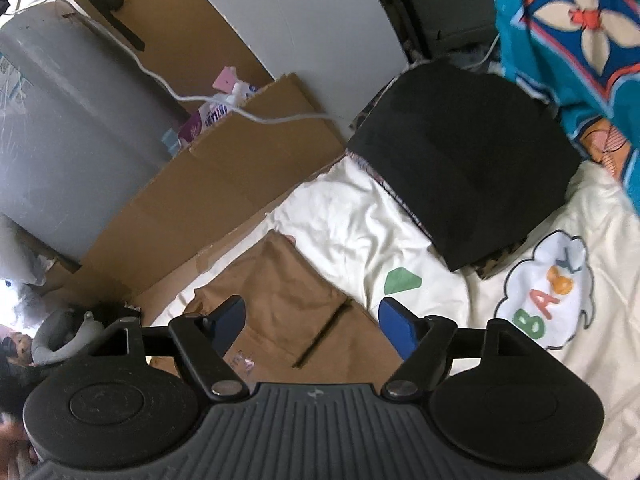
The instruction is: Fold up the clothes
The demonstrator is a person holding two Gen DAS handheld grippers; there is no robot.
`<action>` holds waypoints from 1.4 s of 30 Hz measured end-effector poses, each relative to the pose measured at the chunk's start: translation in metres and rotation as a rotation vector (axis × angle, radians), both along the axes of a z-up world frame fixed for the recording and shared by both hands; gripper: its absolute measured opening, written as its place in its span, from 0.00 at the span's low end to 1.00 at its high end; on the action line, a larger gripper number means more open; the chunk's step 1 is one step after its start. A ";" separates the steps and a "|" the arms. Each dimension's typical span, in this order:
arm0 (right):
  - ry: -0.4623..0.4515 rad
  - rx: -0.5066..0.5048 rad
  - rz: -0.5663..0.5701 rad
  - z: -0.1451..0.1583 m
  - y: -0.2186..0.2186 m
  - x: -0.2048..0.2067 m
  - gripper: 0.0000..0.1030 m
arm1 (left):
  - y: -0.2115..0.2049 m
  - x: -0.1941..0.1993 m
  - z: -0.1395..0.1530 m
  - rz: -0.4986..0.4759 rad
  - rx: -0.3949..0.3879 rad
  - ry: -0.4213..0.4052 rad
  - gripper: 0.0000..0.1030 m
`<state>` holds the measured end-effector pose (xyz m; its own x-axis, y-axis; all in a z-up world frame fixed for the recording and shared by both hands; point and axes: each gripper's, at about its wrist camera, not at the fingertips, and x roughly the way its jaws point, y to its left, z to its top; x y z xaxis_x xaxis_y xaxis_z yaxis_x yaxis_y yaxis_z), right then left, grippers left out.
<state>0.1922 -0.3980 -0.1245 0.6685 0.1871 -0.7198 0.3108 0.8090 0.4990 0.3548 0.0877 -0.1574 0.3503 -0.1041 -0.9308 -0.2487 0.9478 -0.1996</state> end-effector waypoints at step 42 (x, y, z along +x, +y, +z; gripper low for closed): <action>-0.094 -0.211 0.251 0.029 0.193 -0.036 0.85 | 0.208 -0.259 -0.048 0.643 0.009 -0.055 0.92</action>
